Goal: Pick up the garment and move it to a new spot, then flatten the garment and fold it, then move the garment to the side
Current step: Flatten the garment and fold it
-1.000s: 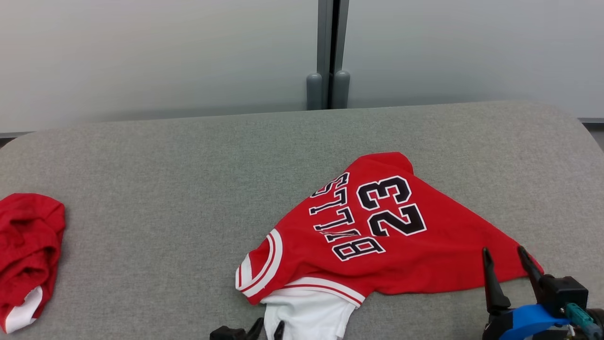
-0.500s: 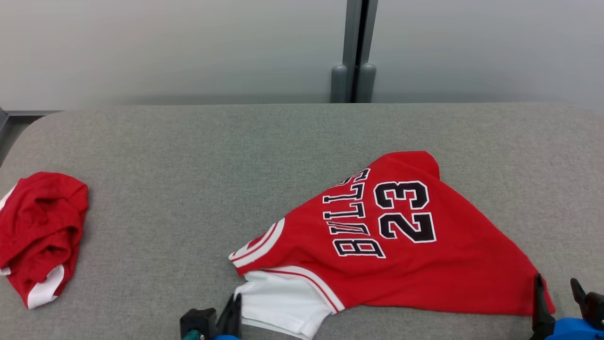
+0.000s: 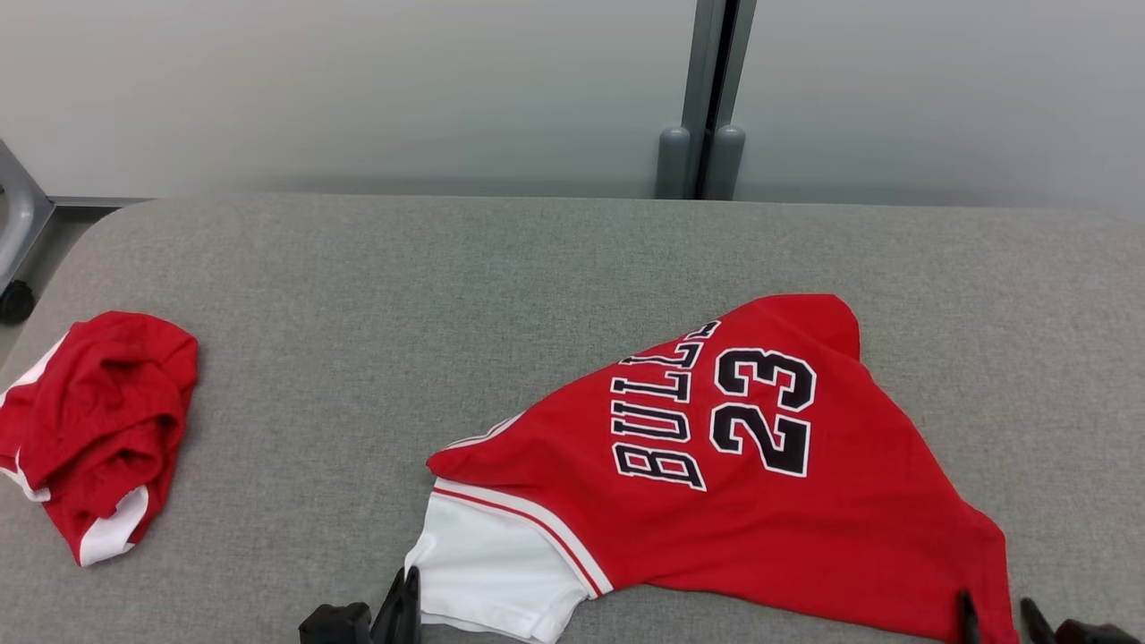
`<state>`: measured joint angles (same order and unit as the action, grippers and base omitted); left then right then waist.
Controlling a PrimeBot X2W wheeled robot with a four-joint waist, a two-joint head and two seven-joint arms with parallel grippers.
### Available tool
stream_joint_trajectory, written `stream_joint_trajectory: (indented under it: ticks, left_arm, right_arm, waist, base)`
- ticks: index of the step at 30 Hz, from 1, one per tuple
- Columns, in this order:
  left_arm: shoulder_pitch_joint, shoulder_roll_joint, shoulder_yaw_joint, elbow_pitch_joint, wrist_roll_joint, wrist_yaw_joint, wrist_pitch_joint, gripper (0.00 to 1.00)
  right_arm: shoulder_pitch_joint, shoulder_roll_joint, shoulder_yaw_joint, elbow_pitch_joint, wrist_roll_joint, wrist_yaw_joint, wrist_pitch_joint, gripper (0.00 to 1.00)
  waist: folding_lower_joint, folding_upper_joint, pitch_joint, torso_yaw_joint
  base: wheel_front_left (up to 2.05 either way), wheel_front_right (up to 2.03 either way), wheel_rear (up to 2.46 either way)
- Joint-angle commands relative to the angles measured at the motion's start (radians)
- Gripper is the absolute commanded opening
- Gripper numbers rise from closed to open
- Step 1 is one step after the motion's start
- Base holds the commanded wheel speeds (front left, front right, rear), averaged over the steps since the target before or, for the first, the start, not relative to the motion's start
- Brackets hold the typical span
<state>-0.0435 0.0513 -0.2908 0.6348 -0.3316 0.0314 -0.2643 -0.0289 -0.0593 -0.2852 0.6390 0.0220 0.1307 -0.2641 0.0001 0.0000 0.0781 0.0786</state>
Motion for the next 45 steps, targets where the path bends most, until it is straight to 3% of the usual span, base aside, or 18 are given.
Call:
stream_joint_trajectory:
  ticks: [1,8,9,10,14,20,24,31,38,45]
  left_arm:
    - [0.008,-0.001,0.002,-0.005,0.004,-0.009,0.000,0.00]
    - [0.009,-0.001,-0.018,-0.021,-0.016,-0.014,0.000,0.00]
    - [0.006,-0.001,-0.017,-0.025,-0.016,-0.016,0.000,0.00]
    - [0.002,-0.001,-0.016,-0.031,-0.013,-0.018,0.000,0.00]
    - [-0.006,-0.001,0.010,-0.092,-0.023,-0.027,0.000,0.00]
    - [-0.073,0.000,0.060,-0.277,-0.015,-0.078,-0.001,0.00]
    - [-0.204,0.004,0.135,-0.407,0.035,-0.107,0.000,0.00]
    - [-0.502,0.079,0.207,-0.515,0.096,-0.137,0.000,0.00]
    - [-0.724,0.132,0.217,-0.435,0.137,-0.117,0.063,0.00]
    - [-0.936,0.142,0.220,-0.257,0.176,-0.054,0.071,0.00]
  right_arm:
    - [0.034,0.001,0.015,-0.003,0.010,0.000,0.000,1.00]
    - [0.077,0.006,0.064,0.059,0.043,0.000,0.008,1.00]
    - [0.071,0.007,0.072,0.068,0.046,0.000,0.008,0.46]
    - [0.061,0.008,0.082,0.075,0.055,0.000,0.008,0.00]
    - [0.007,0.006,0.112,0.020,0.107,0.000,0.001,0.00]
    - [-0.090,-0.021,0.169,-0.186,0.235,0.000,-0.001,0.00]
    - [-0.211,-0.070,0.202,-0.337,0.318,0.000,-0.001,0.00]
    - [-0.448,-0.192,0.276,-0.477,0.424,0.000,0.000,0.00]
    - [-0.675,-0.261,0.344,-0.423,0.431,0.000,0.016,0.00]
    - [-0.943,-0.281,0.397,-0.216,0.378,0.000,0.012,0.00]
  waist:
    - [-0.0001,0.0000,-0.006,-0.005]
    - [-0.0001,0.0000,-0.013,-0.016]
    - [-0.0001,0.0000,-0.013,-0.017]
    - [-0.0001,0.0000,-0.014,-0.017]
    - [-0.0001,0.0000,-0.027,-0.015]
    - [-0.0001,0.0000,-0.068,-0.016]
    - [-0.0001,0.0000,-0.094,-0.018]
    - [-0.0001,0.0000,-0.129,-0.026]
    - [-0.0001,0.0000,-0.077,-0.030]
    - [-0.0001,0.0000,0.120,-0.033]
  base:
    - [0.00,0.00,0.00]
    - [0.00,0.00,0.00]
    - [0.00,0.00,0.00]
    - [0.00,0.00,0.00]
    - [0.00,0.00,0.00]
    - [0.00,0.00,0.00]
    - [0.00,0.00,0.00]
    - [0.00,0.00,0.00]
    - [0.00,0.00,0.00]
    - [0.00,0.00,0.00]
